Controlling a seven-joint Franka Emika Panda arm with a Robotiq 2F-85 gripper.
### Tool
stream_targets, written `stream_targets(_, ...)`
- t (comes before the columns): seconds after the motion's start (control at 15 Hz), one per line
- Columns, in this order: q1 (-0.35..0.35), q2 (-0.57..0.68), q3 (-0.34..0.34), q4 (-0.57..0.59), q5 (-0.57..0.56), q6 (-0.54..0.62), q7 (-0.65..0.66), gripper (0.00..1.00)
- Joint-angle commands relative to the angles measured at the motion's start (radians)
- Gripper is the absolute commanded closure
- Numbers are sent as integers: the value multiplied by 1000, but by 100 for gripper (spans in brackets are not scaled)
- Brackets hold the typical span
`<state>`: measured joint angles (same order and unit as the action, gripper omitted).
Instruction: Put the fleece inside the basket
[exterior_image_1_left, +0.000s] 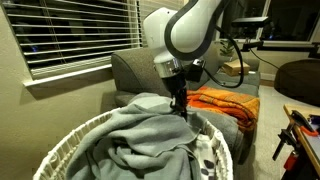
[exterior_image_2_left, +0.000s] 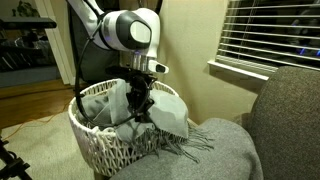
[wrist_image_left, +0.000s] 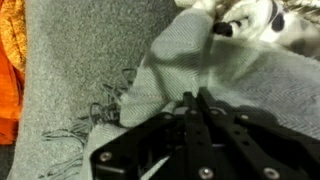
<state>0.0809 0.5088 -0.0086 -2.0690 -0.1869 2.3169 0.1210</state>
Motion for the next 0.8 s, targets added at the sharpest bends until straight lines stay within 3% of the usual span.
stream_targets(0.0, 14, -5, 14, 34, 9, -20, -19, 99)
stream_targets(0.73, 68, 12, 79, 117, 15, -25, -56, 99)
